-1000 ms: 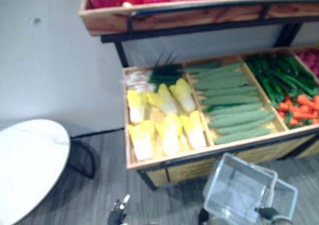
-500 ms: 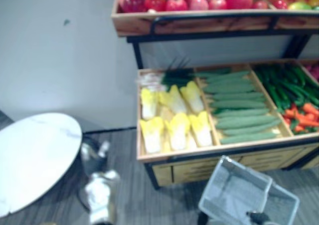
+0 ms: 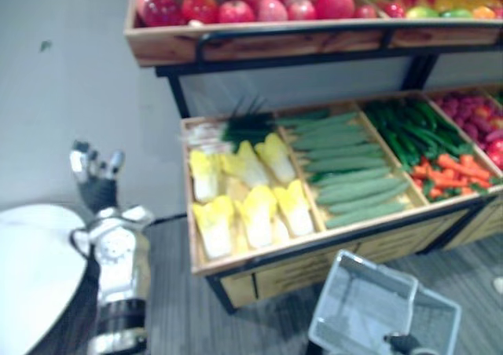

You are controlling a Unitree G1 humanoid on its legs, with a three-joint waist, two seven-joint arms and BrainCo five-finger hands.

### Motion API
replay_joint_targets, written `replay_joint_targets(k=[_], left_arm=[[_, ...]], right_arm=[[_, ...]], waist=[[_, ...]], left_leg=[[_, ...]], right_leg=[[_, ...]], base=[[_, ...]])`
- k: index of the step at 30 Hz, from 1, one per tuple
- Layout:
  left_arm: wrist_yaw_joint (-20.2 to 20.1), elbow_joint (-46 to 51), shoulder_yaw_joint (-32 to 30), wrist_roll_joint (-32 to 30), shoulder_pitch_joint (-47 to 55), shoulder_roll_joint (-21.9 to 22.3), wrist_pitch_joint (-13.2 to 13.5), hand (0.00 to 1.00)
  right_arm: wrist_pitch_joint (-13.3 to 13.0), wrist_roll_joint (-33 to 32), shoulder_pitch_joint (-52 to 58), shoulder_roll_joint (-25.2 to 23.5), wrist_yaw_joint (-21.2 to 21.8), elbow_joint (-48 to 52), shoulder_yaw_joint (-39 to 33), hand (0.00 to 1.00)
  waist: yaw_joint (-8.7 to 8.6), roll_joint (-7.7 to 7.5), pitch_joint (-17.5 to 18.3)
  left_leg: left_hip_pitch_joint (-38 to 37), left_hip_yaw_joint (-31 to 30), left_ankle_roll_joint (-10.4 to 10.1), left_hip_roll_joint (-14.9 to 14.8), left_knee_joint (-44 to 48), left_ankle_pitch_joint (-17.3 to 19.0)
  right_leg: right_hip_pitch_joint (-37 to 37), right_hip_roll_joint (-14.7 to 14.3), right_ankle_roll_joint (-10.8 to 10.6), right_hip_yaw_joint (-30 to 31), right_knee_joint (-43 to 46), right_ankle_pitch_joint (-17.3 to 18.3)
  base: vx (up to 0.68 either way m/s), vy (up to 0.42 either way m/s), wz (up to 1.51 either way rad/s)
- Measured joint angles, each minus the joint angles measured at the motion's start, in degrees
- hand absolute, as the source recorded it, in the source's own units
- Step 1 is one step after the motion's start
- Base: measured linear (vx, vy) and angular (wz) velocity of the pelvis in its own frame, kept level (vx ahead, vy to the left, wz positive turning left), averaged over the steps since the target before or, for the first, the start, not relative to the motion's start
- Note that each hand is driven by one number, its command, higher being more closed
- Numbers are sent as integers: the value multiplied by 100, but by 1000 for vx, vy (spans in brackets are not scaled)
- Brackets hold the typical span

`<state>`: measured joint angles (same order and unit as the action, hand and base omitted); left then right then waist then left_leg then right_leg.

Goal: Pick vegetable in the basket

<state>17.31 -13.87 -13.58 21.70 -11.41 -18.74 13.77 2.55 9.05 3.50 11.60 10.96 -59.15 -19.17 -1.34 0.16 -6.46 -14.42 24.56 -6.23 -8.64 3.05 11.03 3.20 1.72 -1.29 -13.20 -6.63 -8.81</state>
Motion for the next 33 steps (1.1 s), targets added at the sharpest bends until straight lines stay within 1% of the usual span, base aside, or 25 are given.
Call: replay_joint_targets(k=[1, 2, 3, 4, 6, 9, 11, 14, 16, 20, 21, 28, 31, 33], left_arm=[[0, -88, 240, -9, 6, 188, -191, 0], [1, -129, 364, -25, 20, 291, -283, 0], [3, -255, 627, -57, 55, 487, -440, 0], [15, -327, 755, -75, 65, 582, -518, 0], [50, -608, 1280, -411, 116, 920, -741, 0], [133, -844, 1730, -762, 214, 1186, -890, 0], [217, -982, 1814, -957, 257, 1218, -910, 0], [306, -1121, 1831, -1179, 261, 1215, -934, 0], [326, -1211, 1851, -1181, 261, 1214, -948, 0], [416, -1543, 1952, -1203, 265, 1185, -1141, 0], [449, -1652, 2042, -1333, 267, 1180, -1185, 0], [487, -1872, 2282, -1580, 251, 1185, -1175, 0], [484, -2056, 2348, -1631, 182, 1187, -1108, 0], [489, -2111, 2445, -1636, 175, 1184, -1070, 0]], right_arm=[[1, 0, 0, 0, 0, -1, 25, 100], [2, 0, 0, 1, 0, -2, 58, 100], [-1, 1, -6, 1, -2, 11, 132, 100], [-2, 1, -8, -1, -3, 24, 164, 100], [-11, 8, -49, -19, -9, 27, 179, 100], [-11, 7, -99, -30, -36, 22, 179, 100], [-11, 6, -133, -39, -51, 23, 205, 100], [-14, 3, -133, -36, -60, 24, 219, 100], [-12, 0, -133, -36, -63, 24, 237, 100], [-15, -6, -140, -34, -183, 33, 408, 100], [-15, -11, -140, -31, -187, 32, 423, 100], [-13, -90, -141, -40, -222, 31, 438, 100], [-14, -170, -144, -40, -236, 31, 442, 100], [-13, -245, -175, -39, -254, 24, 454, 100]], waist=[[-3, 0, 0], [-4, -1, 0], [-7, -1, -1], [-9, -2, -2], [-31, 2, -7], [-92, 14, -23], [-164, 19, -27], [-176, 38, -41], [-178, 42, -44], [-171, 48, -47], [-171, 51, -49], [-185, 89, -71], [-205, 95, -74], [-287, 108, -85]], left_leg=[[-9, 12, -1, 1, 3, 22], [-15, 18, -5, 0, 5, 33], [-46, 34, -12, 0, 5, 50], [-58, 51, -14, 0, 1, 59], [-75, 117, -12, -8, 4, 97], [-66, 144, -15, -7, 4, 119], [-62, 147, -15, -8, 4, 119], [-66, 159, -15, -11, 7, 119], [-66, 164, -16, -11, 13, 120], [-51, 171, -18, -17, 18, 121], [-46, 179, -19, -19, 19, 122], [-54, 306, -58, -52, 18, 146], [-42, 335, -63, -72, 29, 148], [-42, 353, -68, -78, 37, 150]], right_leg=[[0, -5, 0, 30, 0, 0], [0, -9, -2, 41, 0, -2], [0, -22, -2, 74, -1, -2], [0, -29, -2, 92, -1, -2], [-13, -51, -3, 120, -1, -2], [-62, -61, -3, 150, -1, -1], [-83, -64, -3, 152, -1, -1], [-84, -70, -3, 168, -2, -1], [-83, -69, -3, 176, -3, -1], [-83, -72, -3, 182, -3, 0], [-85, -75, -3, 188, -3, 0], [-141, -131, -2, 288, -3, 0], [-191, -157, 0, 314, -2, -1], [-195, -164, 0, 332, -3, 0]], base=[[39, 58, -6], [37, 55, -11], [38, 46, -12], [42, 48, -17], [25, 29, -13], [20, 25, -7], [10, 5, -2], [0, 1, -1], [-39, -4, -1], [-32, -3, 0], [0, 0, 0], [-8, 1, -9], [12, -10, -6], [-3, -1, -2]])
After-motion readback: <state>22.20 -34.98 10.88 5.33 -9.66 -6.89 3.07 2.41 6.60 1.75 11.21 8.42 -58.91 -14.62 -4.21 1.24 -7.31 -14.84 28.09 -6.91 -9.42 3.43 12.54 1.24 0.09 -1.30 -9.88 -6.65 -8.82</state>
